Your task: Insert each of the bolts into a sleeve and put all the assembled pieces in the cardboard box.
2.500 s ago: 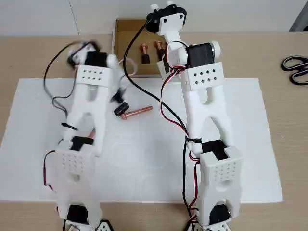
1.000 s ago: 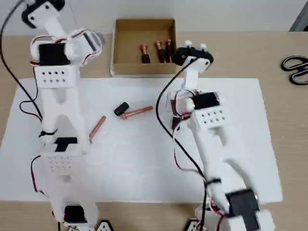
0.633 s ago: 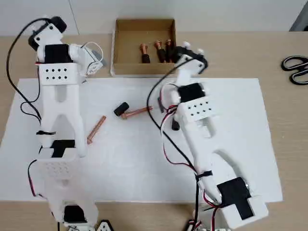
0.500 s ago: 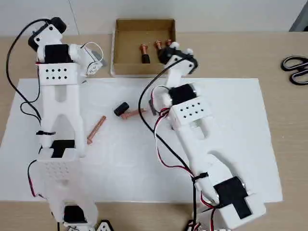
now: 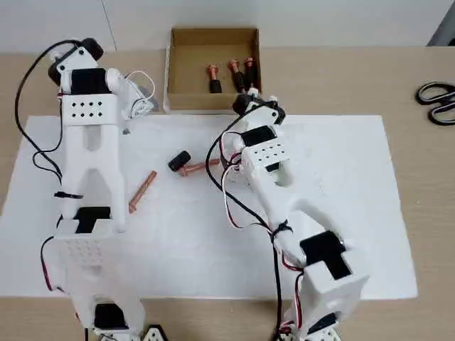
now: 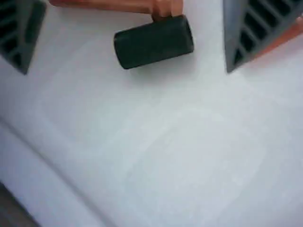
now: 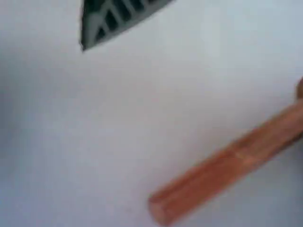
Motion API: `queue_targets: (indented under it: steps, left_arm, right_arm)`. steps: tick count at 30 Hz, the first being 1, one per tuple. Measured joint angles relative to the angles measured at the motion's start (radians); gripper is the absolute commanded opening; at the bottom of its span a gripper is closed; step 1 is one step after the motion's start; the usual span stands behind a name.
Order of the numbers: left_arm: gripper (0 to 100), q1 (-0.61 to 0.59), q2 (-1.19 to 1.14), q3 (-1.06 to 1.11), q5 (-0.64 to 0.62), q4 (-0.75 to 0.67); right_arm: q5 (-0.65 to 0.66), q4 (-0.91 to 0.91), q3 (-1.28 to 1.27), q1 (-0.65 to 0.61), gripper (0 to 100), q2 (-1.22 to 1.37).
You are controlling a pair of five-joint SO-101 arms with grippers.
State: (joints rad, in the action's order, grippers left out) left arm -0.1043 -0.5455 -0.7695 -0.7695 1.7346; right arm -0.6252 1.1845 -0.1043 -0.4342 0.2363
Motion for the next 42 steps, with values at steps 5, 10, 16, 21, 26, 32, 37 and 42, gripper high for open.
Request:
queue_targets:
  steps: [5, 10, 16, 21, 26, 32, 37, 42]
  left_arm:
    - [25, 0.0, 0.0, 0.006, 0.0, 0.0]
    - [25, 0.0, 0.0, 0.006, 0.0, 0.0]
    - [25, 0.023, 0.0, 0.006, 0.0, 0.0]
    - [25, 0.068, 0.0, 0.006, 0.0, 0.0]
    - [25, 0.104, 0.0, 0.006, 0.0, 0.0]
    - [25, 0.129, 0.0, 0.005, 0.003, 0.0]
    - [25, 0.126, 0.0, 0.005, 0.002, 0.0]
    - [25, 0.126, 0.0, 0.005, 0.002, 0.0]
  right_arm:
    - [0.0, -0.008, 0.0, 0.012, 7.4, 0.038]
    - [0.012, -0.009, 0.0, 0.064, 4.4, 0.038]
    - [0.064, -0.009, 0.0, 0.094, 2.8, 0.041]
    - [0.064, -0.009, 0.0, 0.109, 2.9, 0.043]
    - [0.064, -0.009, 0.0, 0.137, 4.6, 0.046]
    - [0.064, -0.021, 0.002, 0.147, 13.9, 0.048]
    - [0.063, -0.081, 0.002, 0.147, 16.2, 0.049]
    - [0.063, -0.13, 0.002, 0.157, 16.2, 0.049]
